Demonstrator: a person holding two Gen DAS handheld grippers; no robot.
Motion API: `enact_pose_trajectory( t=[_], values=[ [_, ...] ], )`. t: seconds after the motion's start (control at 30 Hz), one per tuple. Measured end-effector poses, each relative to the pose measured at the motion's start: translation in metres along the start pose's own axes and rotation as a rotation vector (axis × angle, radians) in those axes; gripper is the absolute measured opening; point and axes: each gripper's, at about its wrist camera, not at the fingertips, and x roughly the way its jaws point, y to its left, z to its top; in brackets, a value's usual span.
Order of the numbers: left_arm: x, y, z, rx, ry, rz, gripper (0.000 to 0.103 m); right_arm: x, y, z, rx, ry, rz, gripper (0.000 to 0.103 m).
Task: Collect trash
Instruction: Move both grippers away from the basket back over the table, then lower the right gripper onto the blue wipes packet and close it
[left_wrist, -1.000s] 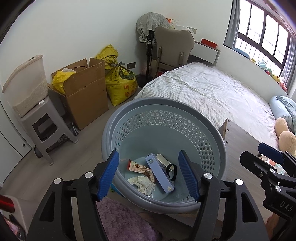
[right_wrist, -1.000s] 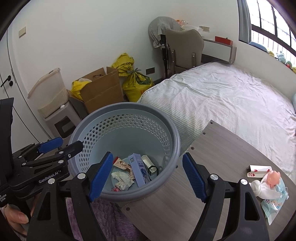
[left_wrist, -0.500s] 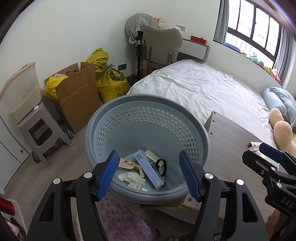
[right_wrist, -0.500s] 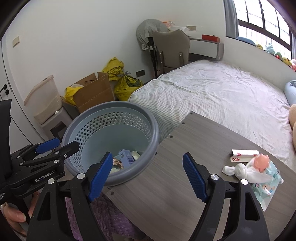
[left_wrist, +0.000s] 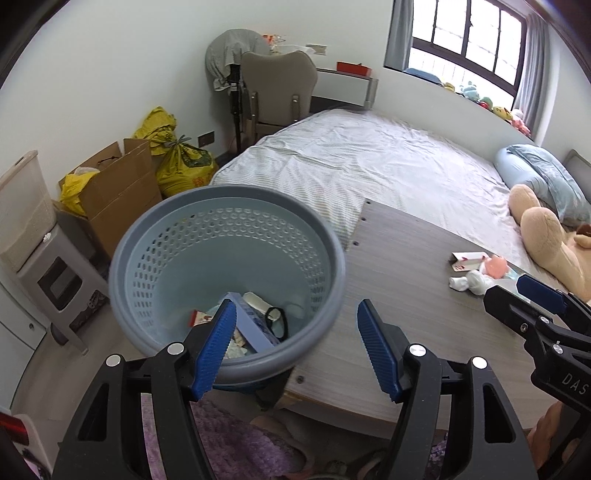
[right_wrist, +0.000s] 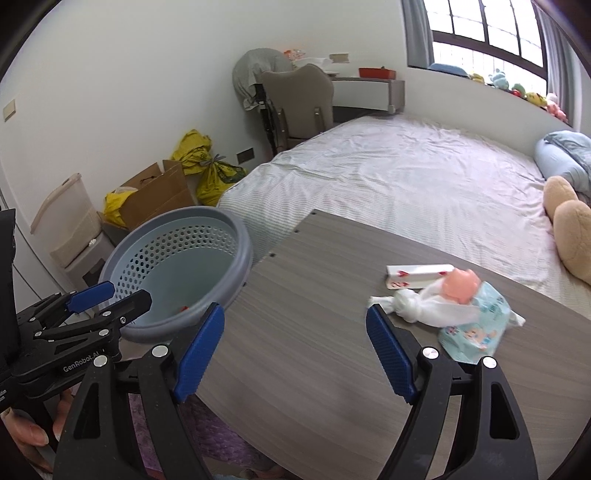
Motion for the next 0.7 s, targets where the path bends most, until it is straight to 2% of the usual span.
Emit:
enact_pose_trajectory(
  t=[0.4, 0.7],
  values=[
    [0.003, -0.068, -0.008, 0.104, 0.02, -0.095, 0.065, -0.032, -0.066, -0.029, 0.11, -0.013, -0.099, 0.078],
    [0.011, -0.111, -0.013, 0.171, 0.039, -0.126, 0.065, -0.042, -0.122, -0.049, 0.195, 0.001, -0.173, 0.078]
  ],
)
